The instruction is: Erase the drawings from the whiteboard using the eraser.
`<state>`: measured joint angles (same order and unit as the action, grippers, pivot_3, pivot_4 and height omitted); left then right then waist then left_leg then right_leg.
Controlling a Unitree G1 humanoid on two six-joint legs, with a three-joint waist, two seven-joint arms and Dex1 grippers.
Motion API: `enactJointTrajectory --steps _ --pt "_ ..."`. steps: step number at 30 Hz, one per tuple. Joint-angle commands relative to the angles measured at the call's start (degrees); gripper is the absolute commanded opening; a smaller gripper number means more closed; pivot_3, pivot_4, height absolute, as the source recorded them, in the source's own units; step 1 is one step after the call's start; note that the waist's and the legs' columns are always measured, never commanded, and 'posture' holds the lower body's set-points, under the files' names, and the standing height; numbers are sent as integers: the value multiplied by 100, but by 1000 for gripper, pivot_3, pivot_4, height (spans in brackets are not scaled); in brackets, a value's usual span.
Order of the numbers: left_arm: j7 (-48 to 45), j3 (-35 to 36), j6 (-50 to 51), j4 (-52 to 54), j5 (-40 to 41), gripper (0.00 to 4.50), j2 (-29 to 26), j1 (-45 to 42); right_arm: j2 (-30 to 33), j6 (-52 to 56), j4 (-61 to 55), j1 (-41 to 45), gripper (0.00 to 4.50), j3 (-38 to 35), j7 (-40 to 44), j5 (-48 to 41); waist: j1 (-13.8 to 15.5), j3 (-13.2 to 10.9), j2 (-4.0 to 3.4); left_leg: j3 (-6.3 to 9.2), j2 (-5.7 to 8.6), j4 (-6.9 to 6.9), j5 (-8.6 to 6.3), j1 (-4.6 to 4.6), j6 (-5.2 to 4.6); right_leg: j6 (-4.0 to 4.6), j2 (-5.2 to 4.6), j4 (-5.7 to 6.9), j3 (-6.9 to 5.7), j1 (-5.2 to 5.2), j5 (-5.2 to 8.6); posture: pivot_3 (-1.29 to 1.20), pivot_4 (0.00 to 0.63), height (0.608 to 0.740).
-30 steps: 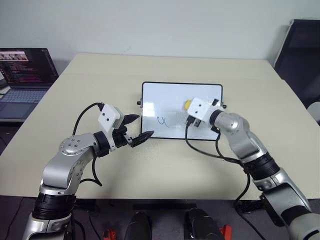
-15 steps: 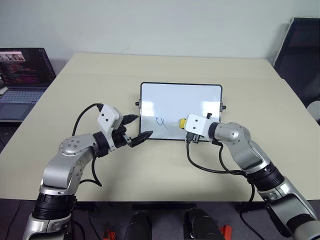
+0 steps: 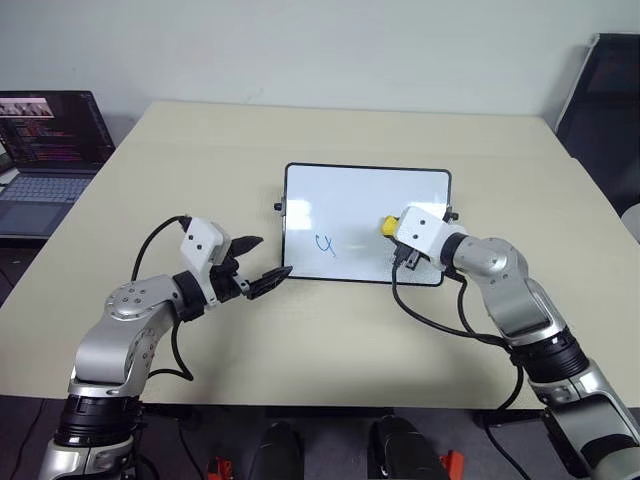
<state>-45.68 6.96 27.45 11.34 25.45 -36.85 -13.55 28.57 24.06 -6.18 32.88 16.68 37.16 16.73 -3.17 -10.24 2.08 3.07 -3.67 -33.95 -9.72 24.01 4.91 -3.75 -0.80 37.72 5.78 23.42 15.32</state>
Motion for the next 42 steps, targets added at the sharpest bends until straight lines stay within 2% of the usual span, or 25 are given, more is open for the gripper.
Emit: enactJointTrajectory --steps 1,7,12,16,28,42 --pt "24 221 -65 191 56 4500 -93 -13 -148 157 -460 -174 1068 -388 -36 -366 -2 -1 1 0 0 0 0 1 0 0 0 0 0 0 0 0 150 740" --pt "134 509 184 437 262 4500 -156 48 -1056 982 -1813 -847 1067 -1318 -99 -1868 -14 -6 -2 3 -4 1 0 10 0 -1 4 3 -1 10 1 0 150 740" --pt "260 710 389 826 431 4500 -177 303 -1033 1091 -2551 -1720 1067 -1348 -43 -2378 -9 -6 -2 5 -2 3 -5 15 8 -6 2 -1 -2 10 6 0 150 740" --pt "396 909 676 1193 609 4500 -240 540 -1044 1281 -2773 -2078 1067 -1425 -99 -2771 -11 -7 -2 4 -3 1 -5 13 8 -2 2 1 0 12 7 0 150 740" --pt "512 932 821 1249 522 4500 -393 709 -933 727 -2415 -2146 1067 -967 -320 -2641 -15 -7 -2 0 -3 1 -6 11 9 2 0 -4 -1 14 6 0 150 740" --pt "457 1059 383 922 420 4500 -354 1103 -995 450 -1808 -1321 1067 -429 -495 -2359 -16 -6 -2 0 -3 -1 -5 11 9 3 0 -2 0 15 6 0 150 740"
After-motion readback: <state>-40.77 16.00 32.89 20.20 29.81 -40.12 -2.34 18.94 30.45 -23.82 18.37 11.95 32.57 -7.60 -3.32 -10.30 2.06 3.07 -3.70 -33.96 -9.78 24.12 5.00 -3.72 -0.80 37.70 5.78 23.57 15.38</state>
